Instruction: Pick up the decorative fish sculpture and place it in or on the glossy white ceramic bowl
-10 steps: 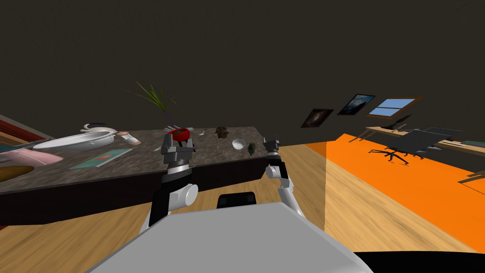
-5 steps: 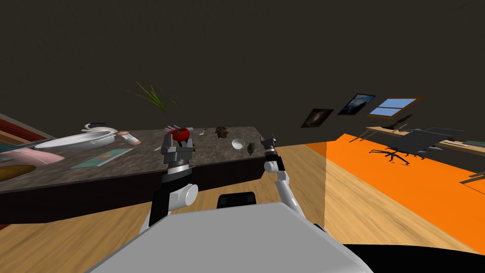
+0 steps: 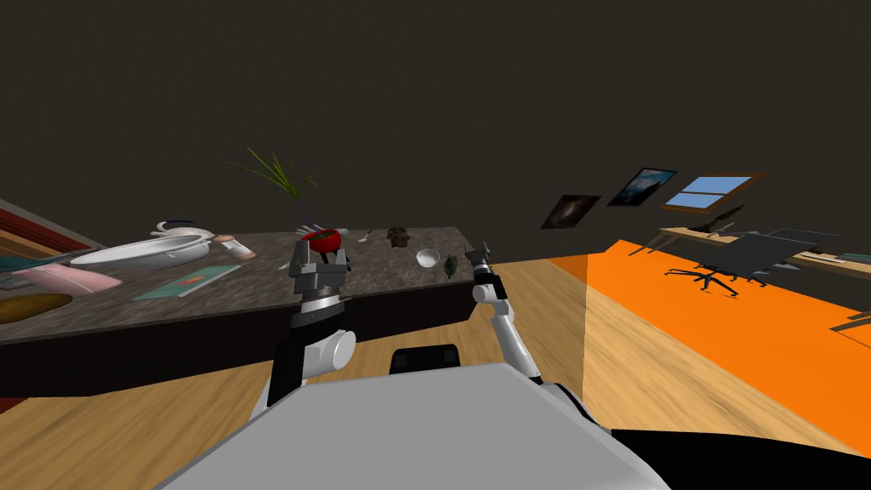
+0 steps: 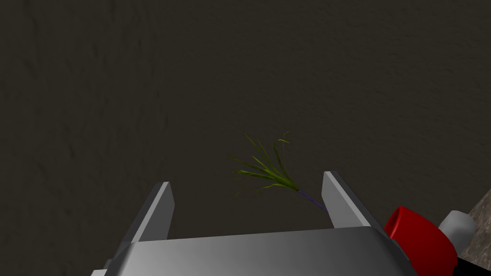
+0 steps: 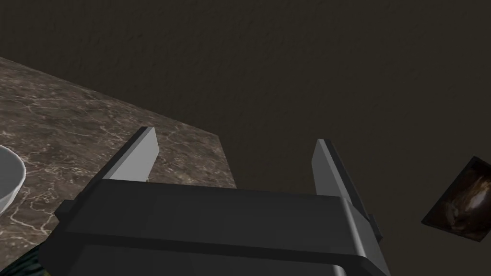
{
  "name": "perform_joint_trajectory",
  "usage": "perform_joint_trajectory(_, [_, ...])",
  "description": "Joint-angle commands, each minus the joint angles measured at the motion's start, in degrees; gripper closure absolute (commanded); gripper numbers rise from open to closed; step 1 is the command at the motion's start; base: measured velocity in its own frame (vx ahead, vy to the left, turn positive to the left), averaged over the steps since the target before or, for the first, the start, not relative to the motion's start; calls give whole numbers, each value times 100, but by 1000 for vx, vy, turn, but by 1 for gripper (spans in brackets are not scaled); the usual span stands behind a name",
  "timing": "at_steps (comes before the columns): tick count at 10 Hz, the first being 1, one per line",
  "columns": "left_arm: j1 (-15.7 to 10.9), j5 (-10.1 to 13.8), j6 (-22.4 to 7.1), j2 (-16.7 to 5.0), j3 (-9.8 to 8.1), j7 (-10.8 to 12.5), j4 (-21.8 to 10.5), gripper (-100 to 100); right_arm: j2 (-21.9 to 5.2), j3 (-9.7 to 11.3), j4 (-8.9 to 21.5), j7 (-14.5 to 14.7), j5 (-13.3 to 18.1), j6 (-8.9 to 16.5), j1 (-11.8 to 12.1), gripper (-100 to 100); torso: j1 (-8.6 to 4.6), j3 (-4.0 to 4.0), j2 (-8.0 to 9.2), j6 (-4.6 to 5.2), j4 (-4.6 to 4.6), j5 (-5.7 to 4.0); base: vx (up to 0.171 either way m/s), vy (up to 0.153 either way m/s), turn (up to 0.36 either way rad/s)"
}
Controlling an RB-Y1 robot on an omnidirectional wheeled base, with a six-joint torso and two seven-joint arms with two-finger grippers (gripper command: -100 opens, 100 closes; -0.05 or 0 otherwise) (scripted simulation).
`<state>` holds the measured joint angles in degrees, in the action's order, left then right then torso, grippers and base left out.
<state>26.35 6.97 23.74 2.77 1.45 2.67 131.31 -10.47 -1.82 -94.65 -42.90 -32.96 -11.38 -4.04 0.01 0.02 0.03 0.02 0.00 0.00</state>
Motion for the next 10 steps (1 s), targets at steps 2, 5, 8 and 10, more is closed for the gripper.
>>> perform_joint_trajectory(2, [0, 0, 0, 0, 0, 0, 0, 0, -22, -27, 302, -395, -218, 218, -251, -100, 1, 1, 1, -1, 0, 0, -15, 3, 6])
perform_joint_trajectory(5, [0, 0, 0, 0, 0, 0, 0, 0, -31, -59, 807, -888, -586, 581, -683, -100, 1, 1, 2, 0, 0, 0, -18, 0, 1])
perform_joint_trajectory(8, [0, 0, 0, 0, 0, 0, 0, 0, -29, -75, 1073, -1246, -765, 759, -888, -100, 0, 2, 3, 0, 1, 0, -18, -3, -3])
perform_joint_trajectory(10, [0, 0, 0, 0, 0, 0, 0, 0, -24, -91, 1327, -1516, -939, 934, -1087, -100, -1, 1, 2, 0, 1, 0, -19, -4, -7])
